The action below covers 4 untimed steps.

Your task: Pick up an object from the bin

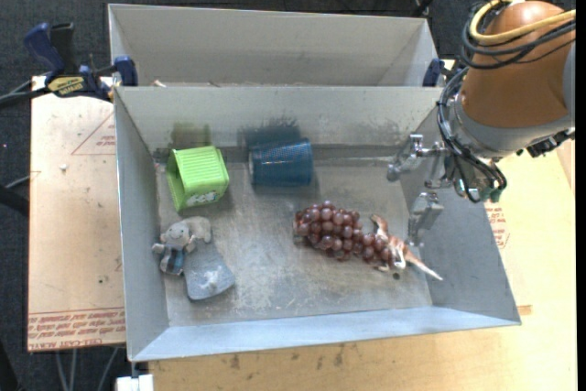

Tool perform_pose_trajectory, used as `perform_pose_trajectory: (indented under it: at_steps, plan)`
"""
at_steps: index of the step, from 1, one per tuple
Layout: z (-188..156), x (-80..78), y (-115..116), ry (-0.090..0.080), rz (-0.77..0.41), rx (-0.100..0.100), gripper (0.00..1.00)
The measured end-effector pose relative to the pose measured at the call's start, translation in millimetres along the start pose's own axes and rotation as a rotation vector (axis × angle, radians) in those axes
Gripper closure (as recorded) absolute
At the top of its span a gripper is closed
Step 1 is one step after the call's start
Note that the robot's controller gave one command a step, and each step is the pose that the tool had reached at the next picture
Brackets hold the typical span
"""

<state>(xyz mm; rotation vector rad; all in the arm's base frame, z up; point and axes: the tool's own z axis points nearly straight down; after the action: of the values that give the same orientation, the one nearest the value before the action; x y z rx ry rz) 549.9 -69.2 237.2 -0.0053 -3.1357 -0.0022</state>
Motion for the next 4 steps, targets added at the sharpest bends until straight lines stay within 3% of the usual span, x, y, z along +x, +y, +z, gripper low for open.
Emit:
perform_pose_trajectory:
  at_steps: [1,2,3,4]
  plan:
    - [-3.8,-1.5,0.2,-0.007,-0.002,0.001,0.0]
    - [148.9,11.5,26.1,-0.006,-0.356,0.002,1.0]
    - [166.1,13.1,28.6,-0.005,-0.396,0.003,0.0]
    - [166.1,13.0,28.7,-0.005,-0.396,0.003,0.0]
